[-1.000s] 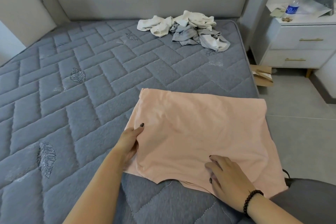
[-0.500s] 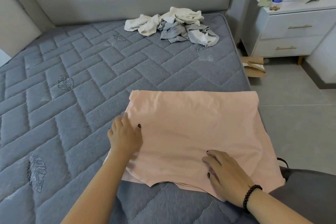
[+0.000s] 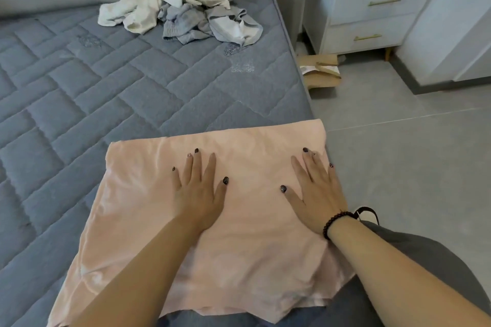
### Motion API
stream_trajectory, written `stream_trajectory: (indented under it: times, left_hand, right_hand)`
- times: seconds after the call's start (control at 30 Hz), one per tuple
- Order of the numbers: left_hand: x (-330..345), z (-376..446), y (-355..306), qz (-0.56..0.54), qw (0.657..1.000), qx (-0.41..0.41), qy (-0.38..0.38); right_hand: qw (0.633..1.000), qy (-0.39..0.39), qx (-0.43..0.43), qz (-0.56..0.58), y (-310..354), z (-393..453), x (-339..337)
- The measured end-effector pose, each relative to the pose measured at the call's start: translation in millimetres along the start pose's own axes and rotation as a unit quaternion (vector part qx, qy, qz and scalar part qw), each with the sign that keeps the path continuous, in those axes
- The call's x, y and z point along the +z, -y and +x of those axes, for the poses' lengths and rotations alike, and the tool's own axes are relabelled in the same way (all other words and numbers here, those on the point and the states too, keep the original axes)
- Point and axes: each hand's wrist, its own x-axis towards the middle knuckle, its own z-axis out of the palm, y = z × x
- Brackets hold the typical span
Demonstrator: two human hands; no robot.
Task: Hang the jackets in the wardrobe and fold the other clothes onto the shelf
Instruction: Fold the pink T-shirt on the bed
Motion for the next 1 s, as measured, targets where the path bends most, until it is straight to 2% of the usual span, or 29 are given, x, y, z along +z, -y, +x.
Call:
stream_trajectory:
  times: [0.1, 0.17, 0.27, 0.33, 0.43, 0.5, 0.57, 0.67, 0.73, 0.83, 0.9, 1.0]
  left_hand:
    - [1.9, 1.7, -6.7, 0.017, 1.0, -0.017, -0.008]
    - [1.6, 1.3, -19.2, 0.012, 0.999, -0.034, -0.005]
    - [7.2, -6.8, -56.3, -0.002, 1.0, -0.007, 0.002]
    - [13.2, -19.5, -86.1, -0.014, 1.0, 0.023, -0.005]
    - [19.6, -39.0, -122.6, -0.048, 0.998, 0.035, -0.027]
    - [21.2, -49.5, -140.5, -0.069, 0.996, 0.048, -0.042]
    - [23.5, -61.2, -157.1, -0.123, 0.988, 0.071, -0.061]
    - [25.3, -84.1, -180.5, -0.29, 0.942, 0.129, -0.111]
    - [24.0, -94.1, -189.7, -0.303, 0.934, 0.155, -0.109]
    - [21.3, -99.7, -192.8, -0.269, 0.944, 0.172, -0.077]
    - [17.6, -105.1, -192.2, -0.273, 0.945, 0.173, -0.043]
    - [17.2, -117.9, -195.0, -0.272, 0.944, 0.186, 0.009]
  right_hand:
    - [0.996, -0.031, 0.072, 0.048, -4.4, 21.5, 0.0]
    - [0.981, -0.065, 0.118, 0.14, -8.3, 38.2, -2.0]
    - [0.91, -0.081, 0.187, 0.36, -25.1, 66.2, -11.1]
    - [0.882, -0.059, 0.184, 0.43, -39.6, 81.0, -17.0]
    - [0.894, -0.069, 0.145, 0.419, -49.6, 89.2, -18.8]
    - [0.889, -0.089, 0.137, 0.429, -49.4, 88.5, -19.1]
    - [0.892, -0.11, 0.121, 0.422, -47.5, 87.5, -21.7]
    - [0.896, -0.139, 0.112, 0.407, -46.7, 86.1, -30.6]
    - [0.851, -0.114, 0.148, 0.491, -48.6, 81.4, -38.9]
    - [0.768, -0.027, 0.181, 0.614, -54.4, 69.1, -46.0]
    - [0.757, 0.014, 0.181, 0.628, -57.4, 60.7, -49.3]
    - [0.74, 0.021, 0.173, 0.649, -56.9, 52.9, -53.0]
